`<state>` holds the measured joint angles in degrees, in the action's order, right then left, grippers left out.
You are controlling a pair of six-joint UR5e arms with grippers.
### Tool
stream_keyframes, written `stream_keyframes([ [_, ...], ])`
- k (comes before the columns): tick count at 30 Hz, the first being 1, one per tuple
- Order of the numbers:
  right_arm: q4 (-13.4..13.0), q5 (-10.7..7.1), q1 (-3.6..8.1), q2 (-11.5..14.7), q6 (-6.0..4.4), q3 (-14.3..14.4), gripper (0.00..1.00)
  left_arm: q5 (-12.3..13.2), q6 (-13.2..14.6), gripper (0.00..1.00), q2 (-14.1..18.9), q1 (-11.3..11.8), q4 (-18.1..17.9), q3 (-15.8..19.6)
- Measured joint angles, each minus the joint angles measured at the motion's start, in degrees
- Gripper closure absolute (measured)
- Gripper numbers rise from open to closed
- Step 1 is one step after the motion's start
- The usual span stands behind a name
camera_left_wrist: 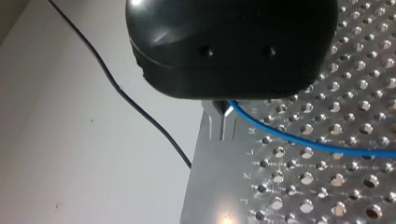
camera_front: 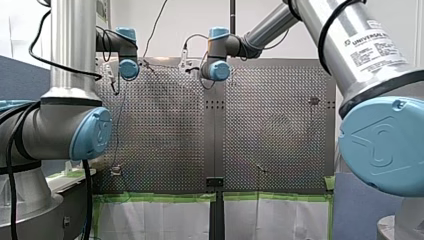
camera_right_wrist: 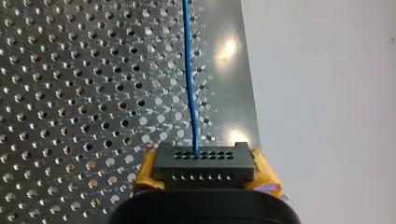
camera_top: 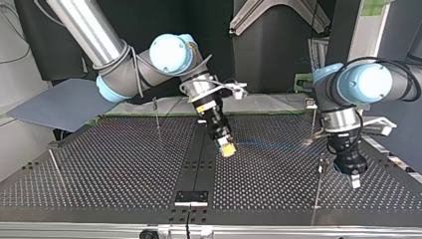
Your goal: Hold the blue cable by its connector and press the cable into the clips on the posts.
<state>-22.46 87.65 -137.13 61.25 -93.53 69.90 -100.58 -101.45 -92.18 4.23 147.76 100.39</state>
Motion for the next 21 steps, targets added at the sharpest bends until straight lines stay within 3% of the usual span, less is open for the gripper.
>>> stream_keyframes([
  [10, 0.19, -1.41, 2.17, -1.00, -0.16, -2.51, 1.00, 1.55, -0.10, 1.00, -1.43, 1.41, -0.12, -0.67],
  [21, 1.71, -4.03, 3.35, -2.45, -0.26, -4.94, 1.00, 5.01, -0.48, 1.00, -4.86, 2.67, -0.33, -3.08],
])
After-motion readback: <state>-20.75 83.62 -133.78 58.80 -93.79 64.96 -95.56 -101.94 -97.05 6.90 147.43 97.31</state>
